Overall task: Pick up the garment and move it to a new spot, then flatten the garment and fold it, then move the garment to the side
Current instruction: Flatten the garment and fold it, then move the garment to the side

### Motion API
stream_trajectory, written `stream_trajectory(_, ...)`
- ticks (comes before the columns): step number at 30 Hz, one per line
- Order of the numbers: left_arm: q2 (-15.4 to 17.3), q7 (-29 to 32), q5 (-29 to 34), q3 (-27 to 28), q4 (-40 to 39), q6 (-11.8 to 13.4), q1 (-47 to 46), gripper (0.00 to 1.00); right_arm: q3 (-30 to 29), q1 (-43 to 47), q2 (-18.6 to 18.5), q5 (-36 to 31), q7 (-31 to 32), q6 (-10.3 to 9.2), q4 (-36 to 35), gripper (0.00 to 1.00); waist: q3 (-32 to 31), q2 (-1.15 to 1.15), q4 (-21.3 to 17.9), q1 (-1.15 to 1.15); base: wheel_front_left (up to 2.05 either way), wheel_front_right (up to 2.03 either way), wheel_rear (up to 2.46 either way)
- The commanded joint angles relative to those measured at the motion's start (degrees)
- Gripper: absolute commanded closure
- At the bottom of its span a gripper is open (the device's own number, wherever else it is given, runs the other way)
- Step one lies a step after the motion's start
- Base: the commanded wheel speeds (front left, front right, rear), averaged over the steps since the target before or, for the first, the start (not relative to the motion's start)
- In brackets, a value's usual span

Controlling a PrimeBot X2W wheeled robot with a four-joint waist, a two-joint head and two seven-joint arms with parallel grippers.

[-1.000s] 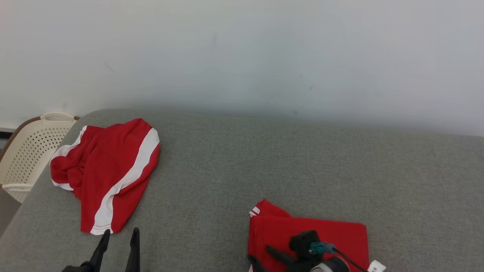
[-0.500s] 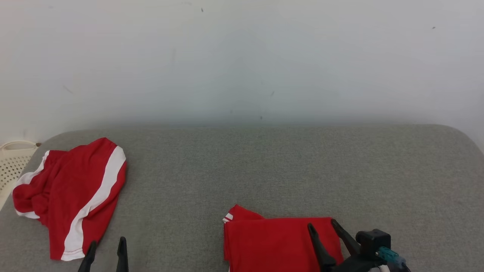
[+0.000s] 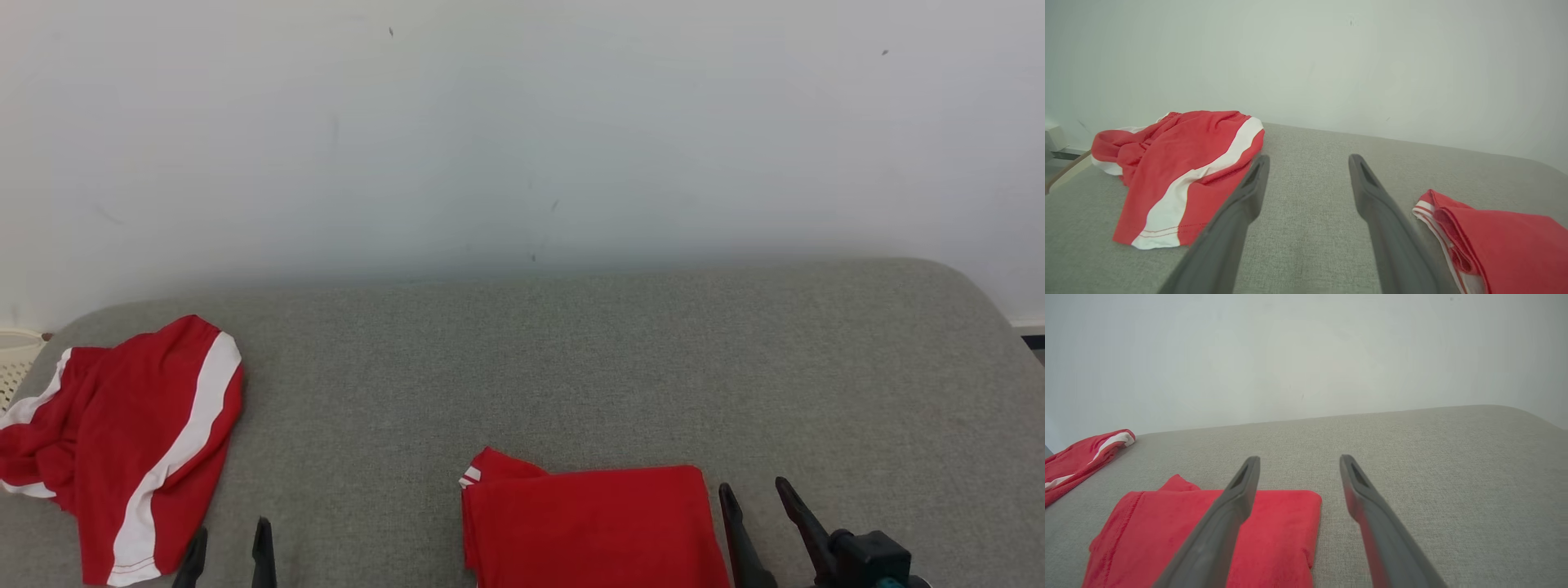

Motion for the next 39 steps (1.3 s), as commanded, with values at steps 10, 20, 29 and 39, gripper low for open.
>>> stream_trajectory(10, 0.03, -0.19, -1.30, -0.98, 3.61, 0.09, -1.01, 0.00, -6.69, 5.13, 0.91, -5.77, 1.58, -0.14, -5.22, 0.00, -0.47, 0.00, 0.48, 0.00, 0.00, 0.00, 0.00)
stream_trajectory(20, -0.77, -0.19, -1.56, -0.72, 3.23, 0.09, 0.51, 0.00, -5.91, 7.18, 0.86, -4.35, 3.09, -0.14, -6.72, 0.00, -1.86, 0.00, 0.09, 0.00, 0.00, 0.00, 0.00)
stream_trajectory(29, -1.38, -0.19, -0.43, -0.18, 3.19, 0.09, 0.27, 0.00, -4.86, 8.13, 0.85, -3.63, 4.91, -0.14, -10.27, 0.00, -2.31, 0.00, 0.61, 0.00, 0.00, 0.00, 0.00)
stream_trajectory(39, -1.52, -0.19, -0.20, -0.50, 3.09, 0.09, -0.61, 0.00, -5.68, 6.01, 0.86, -4.11, 4.06, -0.14, -7.80, 0.00, -1.85, 0.00, 0.86, 0.00, 0.00, 0.00, 0.00)
